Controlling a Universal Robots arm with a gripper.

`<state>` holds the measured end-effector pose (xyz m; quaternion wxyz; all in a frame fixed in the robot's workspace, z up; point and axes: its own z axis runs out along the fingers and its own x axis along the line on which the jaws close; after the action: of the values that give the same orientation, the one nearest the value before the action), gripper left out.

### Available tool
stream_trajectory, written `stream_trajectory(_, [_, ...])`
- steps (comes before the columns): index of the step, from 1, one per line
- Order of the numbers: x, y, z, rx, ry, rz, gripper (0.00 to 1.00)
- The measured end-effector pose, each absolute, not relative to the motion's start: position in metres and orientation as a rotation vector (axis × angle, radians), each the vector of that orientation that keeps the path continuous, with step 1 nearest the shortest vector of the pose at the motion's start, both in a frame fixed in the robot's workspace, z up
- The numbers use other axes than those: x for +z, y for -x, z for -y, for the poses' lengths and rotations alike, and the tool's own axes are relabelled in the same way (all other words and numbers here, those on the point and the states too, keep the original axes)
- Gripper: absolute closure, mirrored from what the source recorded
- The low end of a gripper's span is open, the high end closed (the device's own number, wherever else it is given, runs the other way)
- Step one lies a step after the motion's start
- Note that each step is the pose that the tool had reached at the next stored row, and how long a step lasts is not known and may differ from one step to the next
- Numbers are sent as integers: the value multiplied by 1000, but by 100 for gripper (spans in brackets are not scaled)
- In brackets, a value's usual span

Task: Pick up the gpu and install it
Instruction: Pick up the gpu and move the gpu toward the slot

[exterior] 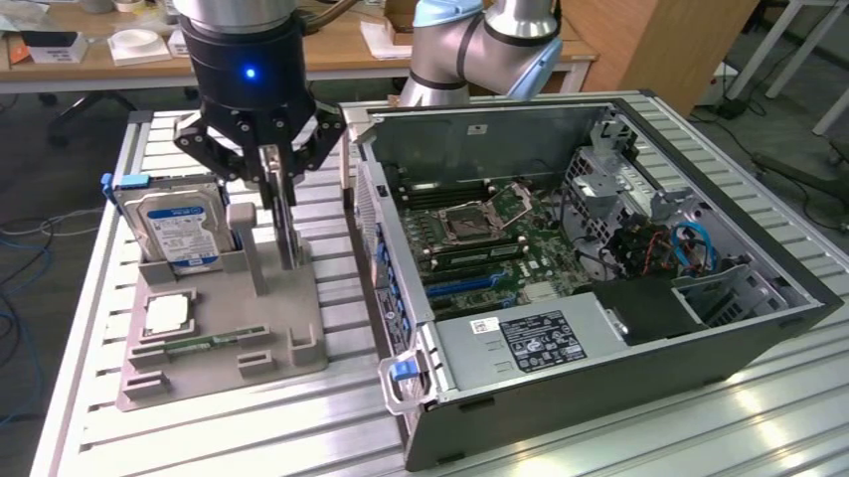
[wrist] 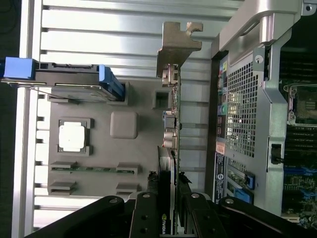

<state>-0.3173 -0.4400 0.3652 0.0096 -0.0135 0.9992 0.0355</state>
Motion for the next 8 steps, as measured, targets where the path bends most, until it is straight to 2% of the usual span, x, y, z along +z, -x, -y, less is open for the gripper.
stream_trajectory(8, [369,317,440,111,44,-3120,74])
